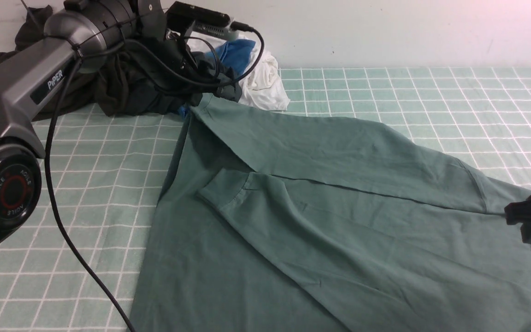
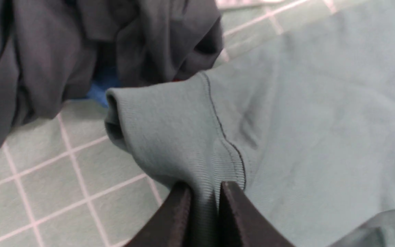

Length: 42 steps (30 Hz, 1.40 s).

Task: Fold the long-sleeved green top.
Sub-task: Use the left arm to clamp the cuff farthest from it, then use the left arm to drag and drop the cuff onto the cuff closest to the left arm

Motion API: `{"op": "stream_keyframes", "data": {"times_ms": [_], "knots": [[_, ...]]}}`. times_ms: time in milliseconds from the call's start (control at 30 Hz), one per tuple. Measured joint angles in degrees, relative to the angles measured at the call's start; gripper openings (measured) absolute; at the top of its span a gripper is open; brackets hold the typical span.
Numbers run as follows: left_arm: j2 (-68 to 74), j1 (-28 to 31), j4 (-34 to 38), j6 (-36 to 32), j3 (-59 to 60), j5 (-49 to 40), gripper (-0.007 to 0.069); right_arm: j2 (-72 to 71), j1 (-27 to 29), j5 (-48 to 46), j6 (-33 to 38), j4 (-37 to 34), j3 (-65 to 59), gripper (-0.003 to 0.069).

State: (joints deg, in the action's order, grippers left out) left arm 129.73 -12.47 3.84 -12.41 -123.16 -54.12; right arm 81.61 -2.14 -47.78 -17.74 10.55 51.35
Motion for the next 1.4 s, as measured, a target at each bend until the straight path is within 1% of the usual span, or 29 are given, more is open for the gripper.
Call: {"op": "stream_keyframes", "data": {"times_ms": [133, 300, 400, 467, 533, 667, 800, 867, 1000, 1100, 1200, 1233, 1267, 1367, 1400], "knots": [[1.92, 0.0, -1.76, 0.3, 0.0, 0.05, 0.0162, 0.0, 0.0, 0.19, 0.0, -0.05, 0.0, 0.0355], [5.07, 0.0, -1.94, 0.41, 0.0, 0.1, 0.0167, 0.0, 0.0, 0.44, 0.34, -0.05, 0.0, 0.0355], [6.24, 0.0, -1.94, 0.41, 0.0, 0.16, 0.0147, 0.0, 0.0, 0.49, 0.39, -0.05, 0.0, 0.0355], [6.78, 0.0, -1.94, 0.41, 0.0, 0.31, 0.0072, 0.0, 0.0, 0.7, 0.39, -0.05, 0.0, 0.0355], [6.78, 0.0, -1.94, 0.41, 0.0, 0.36, 0.0035, 0.0, 0.0, 0.89, 0.39, -0.05, 0.0, 0.0355], [6.31, 0.0, -1.72, 0.41, -0.04, 0.09, 0.0027, 0.0, 0.0, 1.09, 0.43, -0.05, 0.0, 0.0355], [3.75, -0.05, 0.64, 0.21, -0.04, -1.33, 0.0027, 0.0, 0.0, 1.27, 0.43, -0.05, 0.0, 0.0355], [-0.58, -0.31, 4.15, 0.02, -0.04, -2.77, 0.0027, 0.0, 0.0, 1.33, 0.49, -0.19, 0.0, 0.0355], [-11.68, -1.47, 13.58, -0.91, -0.04, -4.75, 0.0027, -1.04, 0.0, 1.33, 1.77, -1.94, 0.0, 0.0355], [-19.29, -2.26, 17.71, -1.47, -0.31, -7.22, 0.0027, -3.23, 0.0, 1.25, 3.08, -3.27, 0.0, 0.0355], [-26.03, -2.26, 17.99, -0.41, 0.48, -12.53, 0.0027, -5.7, 0.0, 0.55, 4.04, -3.96, 0.0, 0.0355], [-26.46, -2.26, 17.72, 0.01, 0.74, -12.83, 0.0027, -5.87, 0.0, 0.44, 4.09, -4.06, 0.0, 0.0355], [-29.37, -2.26, 16.29, 1.64, 4.24, -14.64, 0.0027, -7.19, 0.0, -0.03, 4.41, -4.53, 0.0, 0.0355], [-34.24, -2.26, 14.31, 2.78, 15.44, -15.25, 0.0027, -8.91, 0.0, -0.62, 5.3, -4.98, 0.0, 0.0355], [-36.36, -2.26, 13.7, 2.83, 22.39, -14.8, 0.0028, -9.35, 0.0, -1.06, 5.4, -5.11, 0.0, 0.0355]]}}
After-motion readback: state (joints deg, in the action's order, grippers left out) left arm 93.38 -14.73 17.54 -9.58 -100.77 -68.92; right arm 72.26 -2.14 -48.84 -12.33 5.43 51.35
